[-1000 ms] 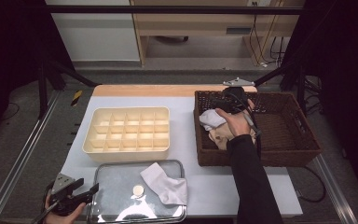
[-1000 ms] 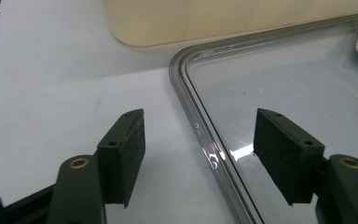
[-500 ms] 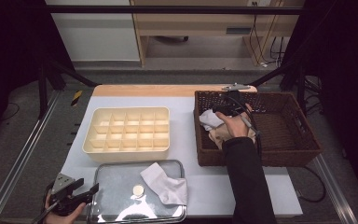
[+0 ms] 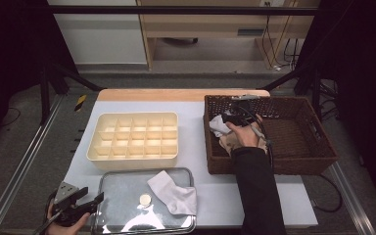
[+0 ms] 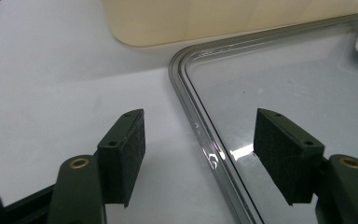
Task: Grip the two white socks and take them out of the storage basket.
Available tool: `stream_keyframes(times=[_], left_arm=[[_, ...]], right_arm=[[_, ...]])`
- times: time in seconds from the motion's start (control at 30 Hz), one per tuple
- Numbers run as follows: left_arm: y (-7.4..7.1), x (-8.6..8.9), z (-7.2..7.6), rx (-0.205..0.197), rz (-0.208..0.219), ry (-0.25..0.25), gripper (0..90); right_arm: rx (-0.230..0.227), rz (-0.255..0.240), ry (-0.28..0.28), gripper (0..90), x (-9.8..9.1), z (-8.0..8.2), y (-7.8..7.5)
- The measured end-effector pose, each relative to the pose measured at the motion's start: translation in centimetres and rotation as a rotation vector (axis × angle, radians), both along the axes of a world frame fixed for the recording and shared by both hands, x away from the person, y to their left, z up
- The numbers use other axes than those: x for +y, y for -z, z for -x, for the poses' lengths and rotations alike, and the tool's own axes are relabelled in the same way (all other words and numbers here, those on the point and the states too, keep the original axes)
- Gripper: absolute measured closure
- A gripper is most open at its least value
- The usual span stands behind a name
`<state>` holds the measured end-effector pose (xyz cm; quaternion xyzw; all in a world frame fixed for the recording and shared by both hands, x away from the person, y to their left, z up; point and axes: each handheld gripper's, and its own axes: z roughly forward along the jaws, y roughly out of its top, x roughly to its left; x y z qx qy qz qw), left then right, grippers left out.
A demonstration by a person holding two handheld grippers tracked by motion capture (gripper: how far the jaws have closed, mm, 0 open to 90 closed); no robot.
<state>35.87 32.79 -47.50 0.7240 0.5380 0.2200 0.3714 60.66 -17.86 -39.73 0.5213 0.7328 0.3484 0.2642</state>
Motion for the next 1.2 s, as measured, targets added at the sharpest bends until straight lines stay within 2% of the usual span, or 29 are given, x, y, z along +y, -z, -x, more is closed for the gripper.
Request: stream_keyframes(times=[0.2, 0.57, 0.77, 0.87, 0.9, 0.93, 1.0, 1.03, 1.13, 1.2], left_arm=[[0.0, 0.0, 0.0, 0.001, 0.0, 0.0, 33.7], [0.0, 0.0, 0.0, 0.0, -0.002, 0.001, 33.7], [0.0, 0.0, 0.0, 0.0, -0.002, 0.002, 33.7], [0.0, 0.0, 0.0, 0.0, -0.002, 0.001, 33.9], [0.0, 0.0, 0.0, 0.0, -0.002, 0.001, 33.9], [0.0, 0.0, 0.0, 0.001, -0.001, 0.001, 33.9], [0.0, 0.0, 0.0, 0.0, -0.001, 0.002, 34.0], [0.0, 0.0, 0.0, 0.002, -0.004, 0.004, 34.0], [0.0, 0.0, 0.0, 0.001, -0.007, 0.005, 34.0], [0.0, 0.0, 0.0, 0.001, -0.006, 0.004, 34.0]], right_arm=[[0.054, -0.004, 0.006, 41.3, 0.0, -0.1, 1.3], [0.111, 0.033, -0.022, 41.5, 0.2, -0.5, 2.4], [0.161, 0.043, -0.032, 40.2, 0.3, -0.8, 3.0], [0.194, 0.083, -0.041, 47.1, 0.4, -0.8, 3.4], [0.194, 0.083, -0.041, 47.1, 0.4, -0.8, 3.4], [0.205, 0.086, -0.038, 53.7, 0.4, -0.8, 3.3], [0.209, 0.093, -0.034, 55.5, 0.4, -0.8, 3.3], [0.221, 0.122, -0.031, 62.7, 0.4, -0.8, 3.3], [0.25, 0.114, -0.022, 75.3, 0.1, -0.8, 3.1], [0.259, 0.103, -0.016, 78.9, 0.0, -0.8, 3.0]])
